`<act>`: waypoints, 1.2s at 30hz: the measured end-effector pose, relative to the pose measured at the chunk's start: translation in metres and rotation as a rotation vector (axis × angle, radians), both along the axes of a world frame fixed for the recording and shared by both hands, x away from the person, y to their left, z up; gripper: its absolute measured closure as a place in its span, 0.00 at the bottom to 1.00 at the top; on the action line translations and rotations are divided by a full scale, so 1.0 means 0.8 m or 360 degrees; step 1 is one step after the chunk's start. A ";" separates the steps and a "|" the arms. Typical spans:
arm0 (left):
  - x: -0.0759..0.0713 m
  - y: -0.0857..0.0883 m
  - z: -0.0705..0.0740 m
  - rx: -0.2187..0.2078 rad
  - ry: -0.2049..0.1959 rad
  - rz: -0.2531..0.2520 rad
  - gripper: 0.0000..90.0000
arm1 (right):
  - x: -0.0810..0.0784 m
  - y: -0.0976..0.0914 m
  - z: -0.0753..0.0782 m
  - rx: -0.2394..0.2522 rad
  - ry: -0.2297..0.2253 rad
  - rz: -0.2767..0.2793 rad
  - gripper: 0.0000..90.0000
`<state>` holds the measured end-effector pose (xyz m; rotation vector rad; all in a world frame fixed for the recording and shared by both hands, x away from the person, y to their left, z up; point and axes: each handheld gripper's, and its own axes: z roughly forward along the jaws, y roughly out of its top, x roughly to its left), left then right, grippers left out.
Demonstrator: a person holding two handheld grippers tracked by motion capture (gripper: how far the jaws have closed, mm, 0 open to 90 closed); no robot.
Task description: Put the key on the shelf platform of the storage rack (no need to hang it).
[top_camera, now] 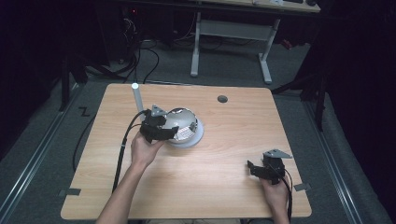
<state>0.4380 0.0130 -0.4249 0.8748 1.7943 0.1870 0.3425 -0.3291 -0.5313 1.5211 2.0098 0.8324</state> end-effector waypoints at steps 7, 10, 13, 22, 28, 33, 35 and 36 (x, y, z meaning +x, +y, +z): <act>-0.002 0.016 0.004 -0.0033 -0.0008 0.0019 0.43 | 0.000 0.000 0.000 0.0000 0.0000 0.0000 0.27; -0.004 0.021 0.006 -0.0045 -0.0012 0.0032 0.43 | 0.000 0.000 0.000 -0.0001 0.0000 0.0001 0.27; -0.007 0.025 0.006 -0.0040 -0.0011 0.0038 0.43 | 0.000 0.000 0.000 -0.0001 0.0000 0.0001 0.27; -0.017 0.039 0.011 -0.0063 -0.0035 0.0065 0.43 | 0.000 0.000 0.000 -0.0007 -0.0004 0.0007 0.27; -0.020 0.047 0.013 -0.0063 -0.0037 0.0079 0.43 | -0.001 0.000 0.000 -0.0007 -0.0003 0.0007 0.27; -0.020 0.051 0.015 -0.0108 -0.0152 0.0102 0.43 | -0.001 0.000 0.000 -0.0007 -0.0003 0.0008 0.27; -0.025 0.053 0.021 -0.0214 -0.0091 0.0092 0.43 | -0.001 0.000 0.000 -0.0007 -0.0003 0.0009 0.27; -0.028 0.058 0.019 -0.0105 -0.0038 0.0119 0.43 | -0.001 0.000 0.000 -0.0007 -0.0003 0.0010 0.27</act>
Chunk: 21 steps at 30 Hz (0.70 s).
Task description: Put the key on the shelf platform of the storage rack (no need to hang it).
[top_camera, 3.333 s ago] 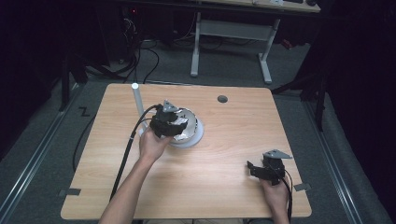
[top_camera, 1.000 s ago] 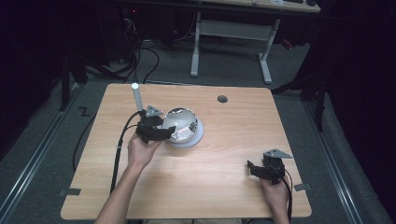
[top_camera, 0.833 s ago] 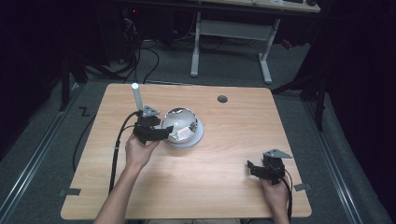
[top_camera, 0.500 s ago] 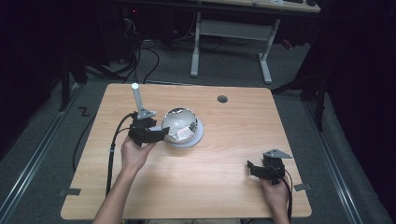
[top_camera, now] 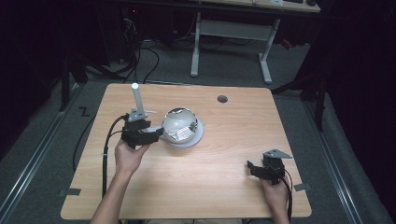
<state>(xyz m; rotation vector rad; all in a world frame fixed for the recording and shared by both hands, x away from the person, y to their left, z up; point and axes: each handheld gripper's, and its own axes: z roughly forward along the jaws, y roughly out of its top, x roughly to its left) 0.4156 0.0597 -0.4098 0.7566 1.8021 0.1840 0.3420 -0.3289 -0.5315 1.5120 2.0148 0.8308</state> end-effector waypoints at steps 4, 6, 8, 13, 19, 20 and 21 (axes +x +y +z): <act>-0.002 0.005 0.005 -0.0094 -0.0070 0.0011 0.43 | 0.000 0.000 0.000 0.0000 0.0000 0.0000 0.27; -0.007 0.014 0.003 0.0000 -0.0021 0.0011 0.43 | 0.000 0.000 0.000 0.0001 0.0001 0.0000 0.27; -0.009 0.017 0.005 -0.0015 -0.0019 0.0028 0.43 | 0.000 0.000 0.000 0.0000 0.0001 0.0000 0.27; -0.014 0.026 0.005 -0.0010 -0.0025 0.0038 0.43 | 0.000 0.000 0.000 0.0001 0.0001 -0.0001 0.27; -0.020 0.034 0.005 -0.0016 -0.0027 0.0066 0.43 | 0.000 0.000 0.000 0.0001 0.0001 0.0000 0.27; -0.021 0.035 0.005 -0.0019 -0.0029 0.0067 0.43 | 0.000 0.000 0.000 0.0000 0.0000 0.0000 0.27; -0.022 0.036 0.005 -0.0025 -0.0028 0.0068 0.43 | 0.000 0.000 0.000 0.0000 0.0001 0.0000 0.27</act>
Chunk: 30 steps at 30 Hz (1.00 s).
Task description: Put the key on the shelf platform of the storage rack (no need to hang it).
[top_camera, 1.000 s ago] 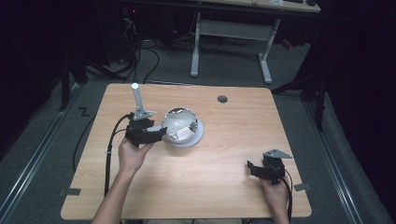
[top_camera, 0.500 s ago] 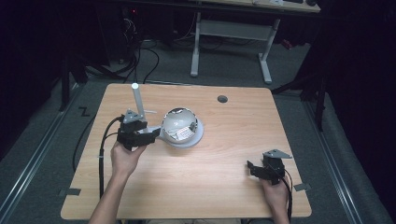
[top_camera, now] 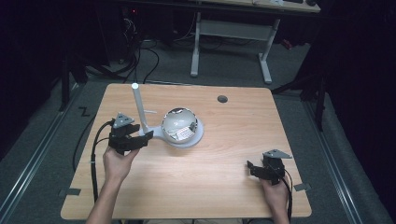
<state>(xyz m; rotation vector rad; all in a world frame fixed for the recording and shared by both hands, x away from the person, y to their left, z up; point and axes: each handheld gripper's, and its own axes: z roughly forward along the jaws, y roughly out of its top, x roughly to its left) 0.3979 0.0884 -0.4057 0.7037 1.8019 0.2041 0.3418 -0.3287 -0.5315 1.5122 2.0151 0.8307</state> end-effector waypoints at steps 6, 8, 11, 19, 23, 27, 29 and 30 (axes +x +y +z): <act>-0.007 0.006 0.001 -0.0022 -0.0009 0.0022 0.42 | 0.000 0.000 0.000 0.0000 0.0000 0.0000 0.27; -0.008 0.008 0.001 -0.0015 -0.0012 0.0026 0.42 | 0.000 0.000 0.000 0.0000 0.0000 0.0000 0.27; -0.009 0.011 0.000 -0.0028 -0.0008 0.0034 0.42 | 0.000 0.000 0.000 0.0000 0.0000 0.0000 0.27; -0.019 0.019 -0.002 -0.0042 -0.0065 0.0055 0.43 | 0.000 0.000 0.000 0.0000 0.0000 0.0000 0.27; -0.022 0.023 -0.002 -0.0050 -0.0063 0.0067 0.44 | 0.000 0.000 0.000 -0.0001 0.0000 -0.0001 0.27; -0.025 0.025 -0.002 -0.0036 -0.0074 0.0061 0.44 | 0.000 0.000 0.000 -0.0001 0.0000 -0.0001 0.27; -0.026 0.025 -0.003 -0.0053 -0.0061 0.0074 0.44 | 0.000 0.000 0.000 -0.0002 0.0000 -0.0001 0.27; -0.027 0.026 -0.004 -0.0035 -0.0072 0.0062 0.44 | 0.000 0.000 0.000 -0.0001 0.0000 -0.0001 0.27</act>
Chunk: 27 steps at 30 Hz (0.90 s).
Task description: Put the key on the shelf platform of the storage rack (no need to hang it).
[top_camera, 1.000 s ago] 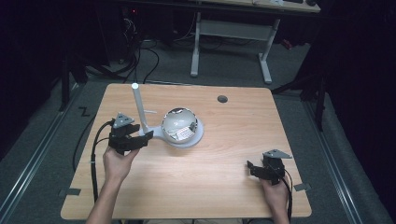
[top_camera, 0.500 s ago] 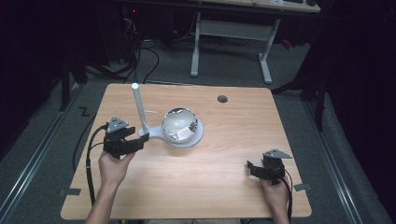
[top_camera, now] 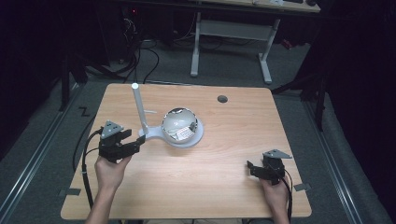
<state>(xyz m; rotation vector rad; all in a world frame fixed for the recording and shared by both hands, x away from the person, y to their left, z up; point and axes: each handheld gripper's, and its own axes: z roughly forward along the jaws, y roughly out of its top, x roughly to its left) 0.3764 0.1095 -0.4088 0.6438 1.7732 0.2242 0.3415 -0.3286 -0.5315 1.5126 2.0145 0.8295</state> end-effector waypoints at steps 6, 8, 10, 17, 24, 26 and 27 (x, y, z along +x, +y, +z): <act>-0.005 0.004 -0.003 0.0007 -0.0009 -0.0005 0.43 | 0.000 0.000 0.000 -0.0001 0.0000 0.0000 0.27; -0.006 0.005 -0.004 -0.0010 0.0001 0.0005 0.43 | 0.000 0.000 0.000 0.0000 0.0000 0.0000 0.27; -0.007 0.006 -0.005 -0.0017 0.0004 0.0011 0.44 | 0.000 0.000 0.000 0.0000 0.0000 0.0000 0.27; -0.011 0.012 -0.009 -0.0023 0.0003 0.0014 0.43 | 0.000 0.000 0.000 0.0001 0.0000 -0.0001 0.27; -0.015 0.016 -0.015 -0.0025 0.0019 0.0021 0.43 | 0.000 0.000 0.000 0.0000 -0.0001 -0.0001 0.27; -0.016 0.017 -0.016 -0.0029 0.0022 0.0025 0.43 | 0.000 0.000 0.000 0.0000 -0.0001 -0.0001 0.27; -0.017 0.017 -0.016 -0.0033 0.0022 0.0028 0.43 | 0.000 0.000 0.000 0.0000 -0.0001 -0.0001 0.27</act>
